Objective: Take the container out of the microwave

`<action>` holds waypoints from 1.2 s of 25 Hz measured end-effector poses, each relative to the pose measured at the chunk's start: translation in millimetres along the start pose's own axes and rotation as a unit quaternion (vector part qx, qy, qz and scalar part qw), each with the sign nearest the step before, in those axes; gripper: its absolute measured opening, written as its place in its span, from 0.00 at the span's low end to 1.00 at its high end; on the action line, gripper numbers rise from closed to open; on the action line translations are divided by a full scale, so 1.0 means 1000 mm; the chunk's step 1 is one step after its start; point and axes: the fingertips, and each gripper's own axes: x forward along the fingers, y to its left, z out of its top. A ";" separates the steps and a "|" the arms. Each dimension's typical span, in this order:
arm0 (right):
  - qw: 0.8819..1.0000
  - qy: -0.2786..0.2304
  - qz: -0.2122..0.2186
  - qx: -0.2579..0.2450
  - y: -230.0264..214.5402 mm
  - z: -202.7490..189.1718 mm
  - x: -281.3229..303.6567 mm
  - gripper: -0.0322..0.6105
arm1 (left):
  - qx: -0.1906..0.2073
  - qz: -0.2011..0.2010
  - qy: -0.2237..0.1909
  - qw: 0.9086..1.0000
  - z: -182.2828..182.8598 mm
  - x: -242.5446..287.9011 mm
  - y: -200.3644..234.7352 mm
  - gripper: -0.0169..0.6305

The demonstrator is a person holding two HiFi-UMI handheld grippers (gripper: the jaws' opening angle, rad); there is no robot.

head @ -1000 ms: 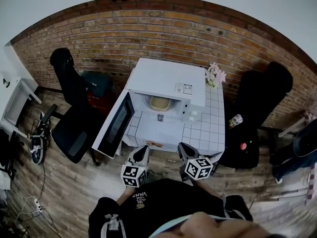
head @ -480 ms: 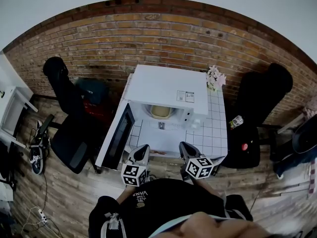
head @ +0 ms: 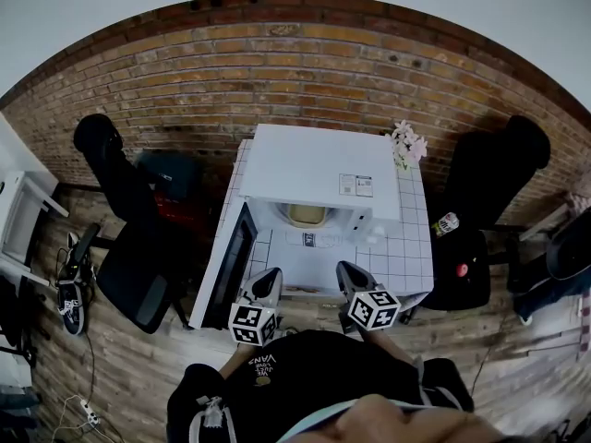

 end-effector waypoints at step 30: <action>1.000 0.000 -0.012 0.024 -0.015 0.005 0.083 0.06 | -0.035 0.002 0.003 0.999 0.005 0.060 0.055 0.04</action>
